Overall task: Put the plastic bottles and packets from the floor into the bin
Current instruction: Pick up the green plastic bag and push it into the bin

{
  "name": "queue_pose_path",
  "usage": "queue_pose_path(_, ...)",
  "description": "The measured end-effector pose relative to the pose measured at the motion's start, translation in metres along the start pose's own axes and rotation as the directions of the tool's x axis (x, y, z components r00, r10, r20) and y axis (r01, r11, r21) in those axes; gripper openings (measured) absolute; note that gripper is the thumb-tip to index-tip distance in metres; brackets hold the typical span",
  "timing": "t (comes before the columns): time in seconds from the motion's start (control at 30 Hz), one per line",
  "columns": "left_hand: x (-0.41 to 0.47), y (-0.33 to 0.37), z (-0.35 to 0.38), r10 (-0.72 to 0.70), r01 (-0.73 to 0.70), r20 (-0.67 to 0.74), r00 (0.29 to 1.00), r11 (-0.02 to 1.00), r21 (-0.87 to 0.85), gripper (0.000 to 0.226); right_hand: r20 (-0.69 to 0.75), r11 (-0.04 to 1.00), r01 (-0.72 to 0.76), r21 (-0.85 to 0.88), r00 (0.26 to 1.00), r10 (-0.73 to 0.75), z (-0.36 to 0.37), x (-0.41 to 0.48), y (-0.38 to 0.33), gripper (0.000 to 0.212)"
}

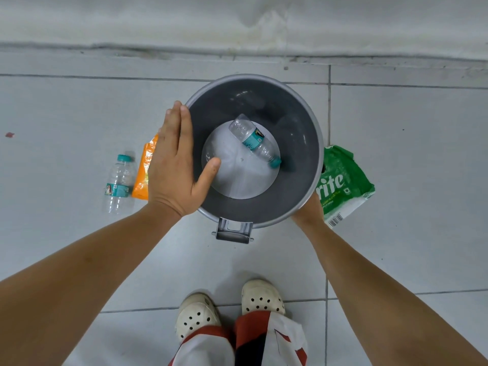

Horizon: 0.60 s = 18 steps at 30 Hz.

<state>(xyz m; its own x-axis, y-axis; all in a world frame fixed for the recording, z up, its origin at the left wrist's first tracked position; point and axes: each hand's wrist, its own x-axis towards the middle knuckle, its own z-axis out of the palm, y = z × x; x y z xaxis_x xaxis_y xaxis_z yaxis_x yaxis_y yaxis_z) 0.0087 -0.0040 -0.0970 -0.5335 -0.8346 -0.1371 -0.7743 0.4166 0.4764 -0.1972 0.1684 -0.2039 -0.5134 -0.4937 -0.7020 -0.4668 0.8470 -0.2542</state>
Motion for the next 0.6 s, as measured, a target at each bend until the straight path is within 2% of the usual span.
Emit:
queue_pose_path(0.07,0.0,0.001,-0.002,0.006,-0.006,0.007,1.0,1.0,-0.016,0.096,-0.123,0.998,0.007,0.056,0.992,0.0,-0.007,-0.003,-0.006,0.037)
queue_pose_path(0.17,0.0,0.002,-0.004,0.013,-0.012,0.019,1.0,1.0,-0.026,0.098,-0.308,0.97,-0.029,0.242,0.946,0.105,-0.024,-0.012,-0.017,0.034)
queue_pose_path(0.23,0.0,0.002,-0.004,0.01,-0.009,0.024,1.0,0.999,-0.034,0.099,-0.413,0.929,0.031,0.369,0.901,0.134,-0.037,-0.024,-0.024,0.029)
queue_pose_path(0.3,0.0,0.002,-0.004,0.01,-0.009,0.026,1.0,0.999,-0.037,0.099,-0.5,0.905,0.105,0.413,0.856,0.128,-0.048,-0.039,-0.031,0.023)
queue_pose_path(0.37,0.0,0.003,-0.005,0.013,-0.012,0.028,1.0,0.999,-0.045,0.099,-0.567,0.885,0.179,0.431,0.817,0.111,-0.059,-0.056,-0.039,0.029)
queue_pose_path(0.47,0.0,0.002,-0.006,0.025,-0.023,0.039,0.999,0.998,-0.056,0.099,-0.641,0.855,0.336,0.396,0.767,-0.005,-0.077,-0.078,-0.052,0.038)
queue_pose_path(0.6,0.001,0.0,-0.006,0.033,-0.031,0.035,0.999,0.997,-0.071,0.1,-0.649,0.801,0.582,0.138,0.665,-0.371,-0.089,-0.097,-0.078,0.047)
